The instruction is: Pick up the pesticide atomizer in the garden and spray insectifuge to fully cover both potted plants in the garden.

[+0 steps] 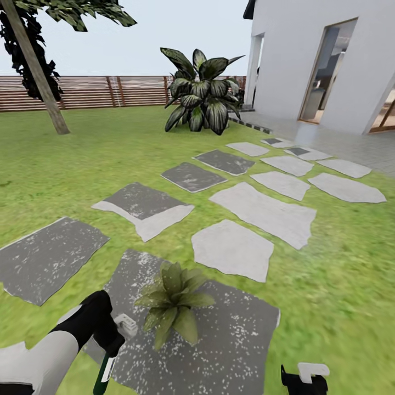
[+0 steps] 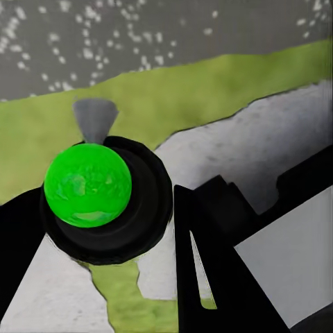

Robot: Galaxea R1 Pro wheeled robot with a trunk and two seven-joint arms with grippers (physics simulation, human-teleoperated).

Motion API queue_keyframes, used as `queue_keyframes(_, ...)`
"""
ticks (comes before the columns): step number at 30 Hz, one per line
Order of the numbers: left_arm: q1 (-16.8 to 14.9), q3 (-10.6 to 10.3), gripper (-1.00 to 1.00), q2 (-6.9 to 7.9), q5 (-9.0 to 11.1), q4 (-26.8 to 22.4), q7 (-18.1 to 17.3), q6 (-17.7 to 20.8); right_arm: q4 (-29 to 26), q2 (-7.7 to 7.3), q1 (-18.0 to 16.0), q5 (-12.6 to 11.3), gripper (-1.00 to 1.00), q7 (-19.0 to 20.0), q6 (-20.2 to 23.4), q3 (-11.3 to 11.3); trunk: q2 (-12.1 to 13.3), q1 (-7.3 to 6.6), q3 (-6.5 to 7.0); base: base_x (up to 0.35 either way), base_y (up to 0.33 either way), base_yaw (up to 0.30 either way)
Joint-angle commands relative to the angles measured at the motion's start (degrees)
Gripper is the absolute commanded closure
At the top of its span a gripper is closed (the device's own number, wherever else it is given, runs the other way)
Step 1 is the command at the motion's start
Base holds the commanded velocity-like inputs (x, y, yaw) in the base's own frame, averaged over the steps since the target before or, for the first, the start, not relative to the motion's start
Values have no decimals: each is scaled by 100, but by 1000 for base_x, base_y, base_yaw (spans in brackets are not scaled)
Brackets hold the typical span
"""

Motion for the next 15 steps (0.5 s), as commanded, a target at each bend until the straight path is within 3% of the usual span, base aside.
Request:
queue_keyframes(1,-2,-22,100,4,-37,-11,-52,34,12,0,-6,61,-100,-25,-24,-32,-2,1,-5,217,-210,1)
queue_keyframes(8,-2,-22,100,8,-37,-15,-52,34,11,0,-6,61,-100,-25,-24,-31,-2,1,-5,200,-217,0)
queue_keyframes(15,-2,-22,100,8,-37,-14,-52,34,14,9,-8,61,-100,-25,-24,-31,-2,1,-5,-34,-265,232)
